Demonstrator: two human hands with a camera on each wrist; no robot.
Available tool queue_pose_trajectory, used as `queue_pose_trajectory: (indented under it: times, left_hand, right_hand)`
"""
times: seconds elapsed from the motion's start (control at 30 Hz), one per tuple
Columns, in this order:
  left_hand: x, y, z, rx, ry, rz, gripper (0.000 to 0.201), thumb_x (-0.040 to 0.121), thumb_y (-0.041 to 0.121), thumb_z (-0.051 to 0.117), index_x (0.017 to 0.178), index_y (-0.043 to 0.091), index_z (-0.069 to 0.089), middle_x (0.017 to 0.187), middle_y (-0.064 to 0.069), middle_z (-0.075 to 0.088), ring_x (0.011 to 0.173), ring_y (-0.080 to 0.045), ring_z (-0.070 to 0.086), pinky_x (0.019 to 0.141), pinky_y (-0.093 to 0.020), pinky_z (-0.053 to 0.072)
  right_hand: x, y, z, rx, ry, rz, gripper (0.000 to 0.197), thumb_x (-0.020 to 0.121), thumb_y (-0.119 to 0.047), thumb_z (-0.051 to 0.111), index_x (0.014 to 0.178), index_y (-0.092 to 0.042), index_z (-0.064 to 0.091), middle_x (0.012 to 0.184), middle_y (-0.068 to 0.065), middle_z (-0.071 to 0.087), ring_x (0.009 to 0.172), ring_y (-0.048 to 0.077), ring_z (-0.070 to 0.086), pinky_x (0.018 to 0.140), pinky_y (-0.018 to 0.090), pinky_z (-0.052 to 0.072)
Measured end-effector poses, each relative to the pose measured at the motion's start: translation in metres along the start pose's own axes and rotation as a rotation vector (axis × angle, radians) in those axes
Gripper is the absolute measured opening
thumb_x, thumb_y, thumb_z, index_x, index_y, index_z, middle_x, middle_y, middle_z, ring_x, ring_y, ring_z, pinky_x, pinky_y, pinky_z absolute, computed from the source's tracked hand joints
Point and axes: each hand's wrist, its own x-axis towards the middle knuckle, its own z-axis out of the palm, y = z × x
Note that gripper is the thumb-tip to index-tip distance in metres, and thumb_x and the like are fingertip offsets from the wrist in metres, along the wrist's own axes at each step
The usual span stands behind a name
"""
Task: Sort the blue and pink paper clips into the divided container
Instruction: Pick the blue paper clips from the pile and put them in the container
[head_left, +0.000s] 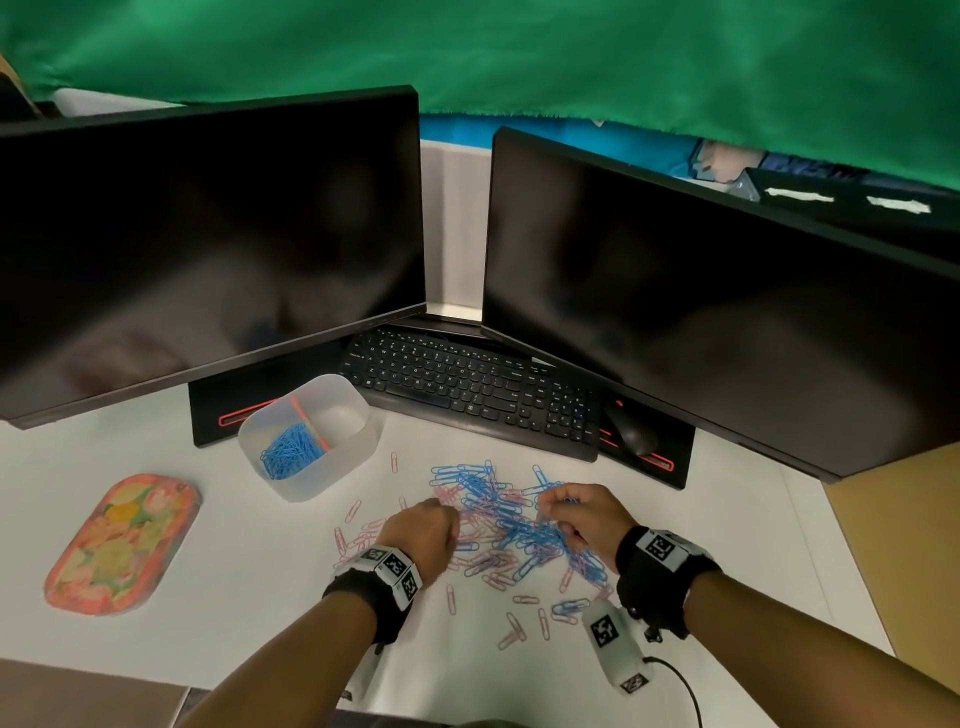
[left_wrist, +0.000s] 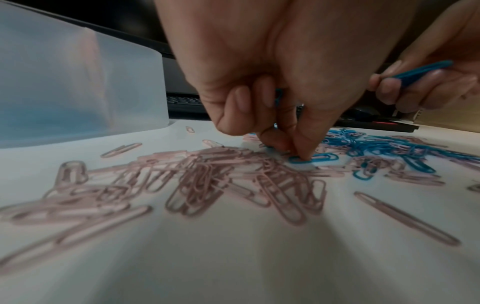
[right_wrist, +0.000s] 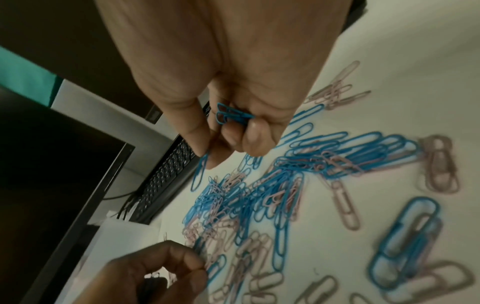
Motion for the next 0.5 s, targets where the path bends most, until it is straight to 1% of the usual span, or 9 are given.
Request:
queue_pose_trajectory:
  times: [0.1,0.2,0.3,0.43,0.5]
  left_hand:
    - [-0.0013,-0.0026,0.0009,-0.017,0.015,-0.016,0.013,0.088,0.022,0.046,0.094,0.021,0.058,0.099,-0.001,0.062,0.089,-0.024,0.061,0.077,-0.032,0.051]
    - [-0.0039,-0.0048,0.0009,-0.04,0.044,-0.018,0.013,0.086,0.023,0.048,0.098,0.023,0.055,0.098,0.001,0.06,0.089,-0.024,0.06,0.074,-0.03,0.05]
    - [-0.0056,-0.0045,0.0005,-0.009,0.023,0.032,0.018,0.085,0.02,0.048,0.098,0.025,0.06,0.1,0.002,0.058,0.089,-0.023,0.061,0.07,-0.027,0.046]
    - [-0.0049,-0.0035,-0.0018,0.024,0.006,0.067,0.022,0.087,0.022,0.05,0.102,0.027,0.065,0.104,0.004,0.058,0.094,-0.021,0.062,0.074,-0.025,0.046]
    - [-0.0043,-0.0018,-0.0032,0.027,0.007,0.071,0.022,0.087,0.022,0.049,0.1,0.027,0.066,0.104,0.004,0.059,0.095,-0.021,0.062,0.076,-0.025,0.046]
  right_hand:
    - [0.0004,-0.0003,0.0001,0.104,-0.005,0.023,0.012,0.09,0.004,0.055,0.094,-0.001,0.065,0.077,0.01,0.064,0.052,0.013,0.04,0.042,0.022,0.029]
    - [0.0016,-0.0002,0.0017,0.168,-0.003,0.056,0.015,0.092,0.004,0.051,0.096,0.0,0.065,0.076,0.012,0.061,0.052,0.014,0.042,0.044,0.023,0.028]
    - [0.0029,-0.0001,0.0032,0.215,0.011,0.093,0.018,0.093,0.003,0.047,0.097,-0.002,0.064,0.075,0.013,0.056,0.054,0.016,0.042,0.045,0.024,0.029]
    - [0.0011,-0.002,0.0075,0.256,0.013,0.13,0.019,0.094,0.004,0.043,0.099,-0.001,0.061,0.071,0.012,0.052,0.051,0.016,0.042,0.042,0.021,0.029]
    - [-0.0007,-0.0035,0.0092,0.271,0.013,0.142,0.019,0.094,0.004,0.042,0.098,-0.001,0.06,0.069,0.011,0.051,0.051,0.016,0.044,0.042,0.021,0.03]
